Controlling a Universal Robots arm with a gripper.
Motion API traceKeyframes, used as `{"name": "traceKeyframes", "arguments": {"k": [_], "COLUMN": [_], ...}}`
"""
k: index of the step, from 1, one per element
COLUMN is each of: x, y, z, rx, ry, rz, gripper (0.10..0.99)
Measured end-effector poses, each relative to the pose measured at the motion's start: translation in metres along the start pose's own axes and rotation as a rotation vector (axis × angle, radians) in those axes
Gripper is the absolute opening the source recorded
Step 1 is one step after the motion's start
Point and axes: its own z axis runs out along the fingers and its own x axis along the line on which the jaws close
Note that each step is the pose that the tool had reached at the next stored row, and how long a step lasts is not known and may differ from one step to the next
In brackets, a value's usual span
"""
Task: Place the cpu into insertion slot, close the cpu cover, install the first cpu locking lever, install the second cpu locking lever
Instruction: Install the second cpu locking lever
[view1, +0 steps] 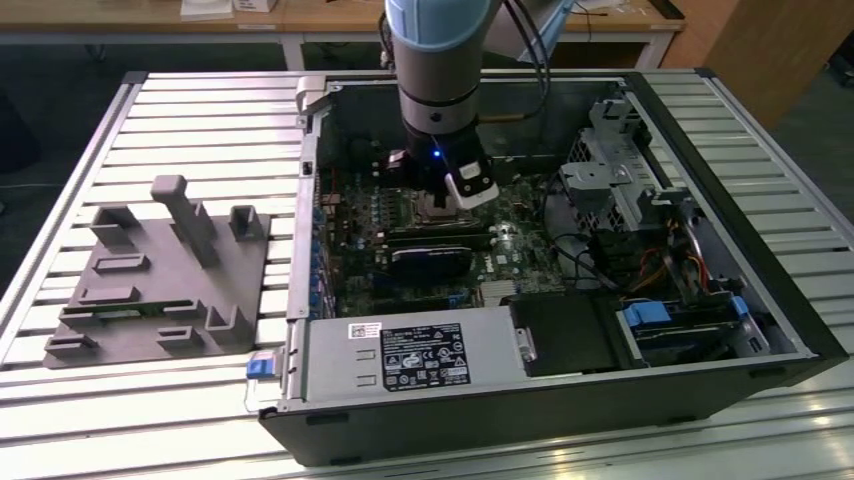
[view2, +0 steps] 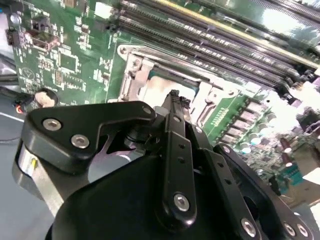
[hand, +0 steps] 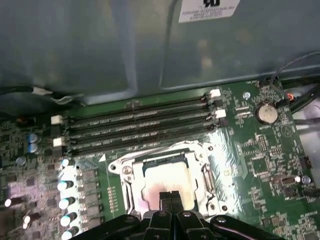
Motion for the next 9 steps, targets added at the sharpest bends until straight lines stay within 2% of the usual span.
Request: {"name": "traceKeyframes", "arguments": {"k": [1, 2, 3, 4, 5, 9], "x": [-0.0001, -0.0007, -0.0010, -0.0011, -0.0010, -0.0008], "y": [0.0027, 0.0076, 0.0087, 0.0095, 0.0104, 0.0116], "z": [0.0008, 0.0020, 0.0024, 0.0026, 0.0029, 0.0032], "rx": [0.002, 0.021, 0.040, 0.053, 0.061, 0.062], "ry": [-0.0005, -0.0041, -0.0079, -0.0104, -0.0119, -0.0120], "rz": [0.000, -0.002, -0.004, -0.005, -0.006, -0.006], "gripper": [0.106, 0.106, 0.106, 0.106, 0.106, 0.106]}}
